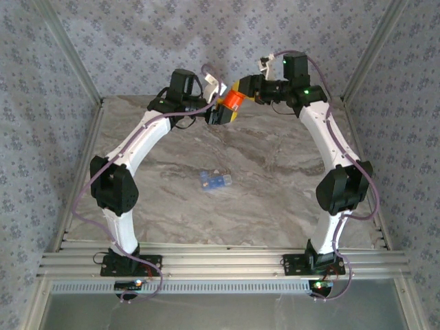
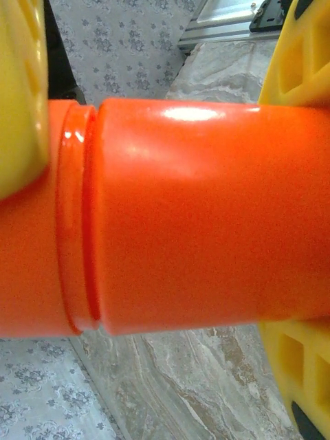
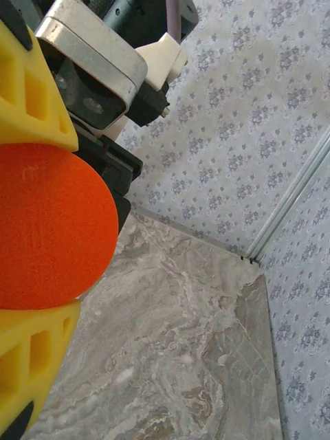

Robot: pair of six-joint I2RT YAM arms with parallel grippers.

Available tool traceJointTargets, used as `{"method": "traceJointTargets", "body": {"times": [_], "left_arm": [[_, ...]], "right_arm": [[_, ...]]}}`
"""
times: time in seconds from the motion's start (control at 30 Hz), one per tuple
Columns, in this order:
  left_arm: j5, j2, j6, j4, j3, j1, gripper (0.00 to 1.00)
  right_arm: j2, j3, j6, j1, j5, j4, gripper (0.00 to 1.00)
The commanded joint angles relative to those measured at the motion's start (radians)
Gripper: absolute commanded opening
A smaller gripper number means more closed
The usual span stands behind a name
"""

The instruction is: Sort the pills into containers

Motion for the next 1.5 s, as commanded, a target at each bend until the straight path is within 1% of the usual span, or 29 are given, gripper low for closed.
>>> {"method": "traceJointTargets", "body": {"times": [0.0,0.07,0.13,0.2,0.23,0.3,0.37,0.43,0.53,0.57,0.6,0.67,0.7,0.8,0.93,1.1,1.33,1.47], "left_arm": [[0.020,-0.016,0.013,0.039,0.026,-0.007,0.00],[-0.010,-0.020,0.013,0.048,0.020,-0.010,0.00],[-0.078,-0.029,0.020,0.065,0.006,-0.020,0.00],[-0.221,-0.056,0.051,0.108,-0.034,-0.046,0.00],[-0.275,-0.070,0.067,0.139,-0.058,-0.060,0.00],[-0.435,-0.108,0.094,0.229,-0.130,-0.096,0.00],[-0.502,-0.132,0.102,0.311,-0.186,-0.115,0.00],[-0.532,-0.141,0.092,0.346,-0.212,-0.125,0.00],[-0.516,-0.133,0.076,0.340,-0.214,-0.124,0.00],[-0.507,-0.131,0.071,0.336,-0.213,-0.121,0.00],[-0.483,-0.130,0.059,0.337,-0.214,-0.116,0.00],[-0.416,-0.126,0.028,0.337,-0.209,-0.095,0.00],[-0.387,-0.122,0.013,0.336,-0.204,-0.084,0.00],[-0.310,-0.113,-0.011,0.321,-0.182,-0.063,0.00],[-0.196,-0.095,-0.030,0.280,-0.142,-0.046,0.00],[-0.100,-0.064,-0.030,0.202,-0.083,-0.040,0.00],[-0.062,-0.057,-0.040,0.188,-0.075,-0.042,0.00],[-0.055,-0.064,-0.041,0.187,-0.081,-0.042,0.00]], "right_arm": [[-0.027,-0.024,0.059,0.014,-0.019,0.054,0.42],[-0.036,-0.034,0.109,0.024,0.014,0.069,0.39],[-0.048,-0.043,0.162,0.047,0.090,0.056,0.37],[-0.066,-0.064,0.221,0.075,0.213,0.022,0.35],[-0.077,-0.084,0.256,0.089,0.263,0.023,0.35],[-0.110,-0.146,0.333,0.114,0.374,0.040,0.34],[-0.138,-0.211,0.399,0.133,0.421,0.113,0.34],[-0.146,-0.231,0.432,0.138,0.440,0.143,0.34],[-0.146,-0.213,0.429,0.127,0.414,0.149,0.39],[-0.144,-0.203,0.420,0.114,0.395,0.153,0.45],[-0.148,-0.196,0.409,0.098,0.380,0.151,0.53],[-0.167,-0.201,0.383,0.064,0.350,0.180,0.64],[-0.177,-0.204,0.366,0.045,0.338,0.190,0.68],[-0.207,-0.220,0.314,0.002,0.284,0.229,0.75],[-0.192,-0.186,0.227,-0.029,0.205,0.177,0.79],[-0.147,-0.117,0.136,-0.015,0.155,0.086,0.81],[-0.111,-0.046,0.063,0.039,0.161,-0.001,0.82],[-0.110,-0.055,0.071,0.046,0.166,0.005,0.79]]}}
